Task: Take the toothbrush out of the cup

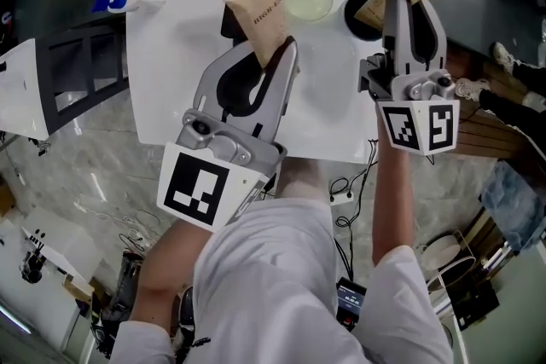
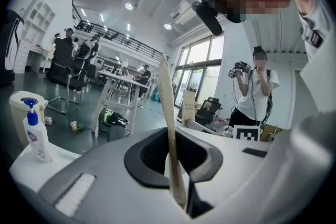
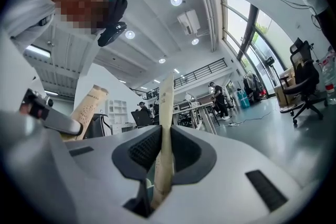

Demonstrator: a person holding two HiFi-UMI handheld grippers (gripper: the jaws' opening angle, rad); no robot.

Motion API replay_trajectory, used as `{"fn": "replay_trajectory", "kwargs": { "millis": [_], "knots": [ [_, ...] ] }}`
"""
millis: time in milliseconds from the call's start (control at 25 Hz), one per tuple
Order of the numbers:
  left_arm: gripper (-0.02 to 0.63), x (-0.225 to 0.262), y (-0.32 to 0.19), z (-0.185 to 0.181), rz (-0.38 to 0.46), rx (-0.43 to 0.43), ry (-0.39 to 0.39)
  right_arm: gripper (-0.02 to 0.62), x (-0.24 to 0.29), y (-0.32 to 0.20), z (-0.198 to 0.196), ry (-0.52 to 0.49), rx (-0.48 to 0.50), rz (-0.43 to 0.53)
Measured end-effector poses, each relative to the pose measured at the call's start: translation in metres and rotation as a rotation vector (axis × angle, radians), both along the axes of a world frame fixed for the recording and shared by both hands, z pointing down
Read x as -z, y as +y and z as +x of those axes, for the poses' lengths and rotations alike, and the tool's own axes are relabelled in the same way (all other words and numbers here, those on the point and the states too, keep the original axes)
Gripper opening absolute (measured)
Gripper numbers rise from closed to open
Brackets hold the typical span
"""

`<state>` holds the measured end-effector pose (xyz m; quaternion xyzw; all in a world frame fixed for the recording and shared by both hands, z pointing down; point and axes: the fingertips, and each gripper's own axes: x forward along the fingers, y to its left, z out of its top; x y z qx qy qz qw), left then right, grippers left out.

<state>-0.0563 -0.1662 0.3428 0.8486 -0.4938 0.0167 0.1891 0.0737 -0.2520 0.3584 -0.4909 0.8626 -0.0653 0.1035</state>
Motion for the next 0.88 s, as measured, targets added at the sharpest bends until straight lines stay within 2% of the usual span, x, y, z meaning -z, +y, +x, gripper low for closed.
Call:
{"fn": "replay_trajectory", "kwargs": {
  "millis": [400, 880],
  "knots": [
    [0.021, -0.013, 0.004, 0.003, -0.012, -0.015, -0.005, 0.037, -0.017, 0.007, -0.001, 0.044, 0.0, -0.014],
    [0.021, -0.015, 0.006, 0.008, -0.021, -0.032, -0.006, 0.126, -0.014, 0.019, -0.001, 0.077, -0.003, -0.043]
  ]
}}
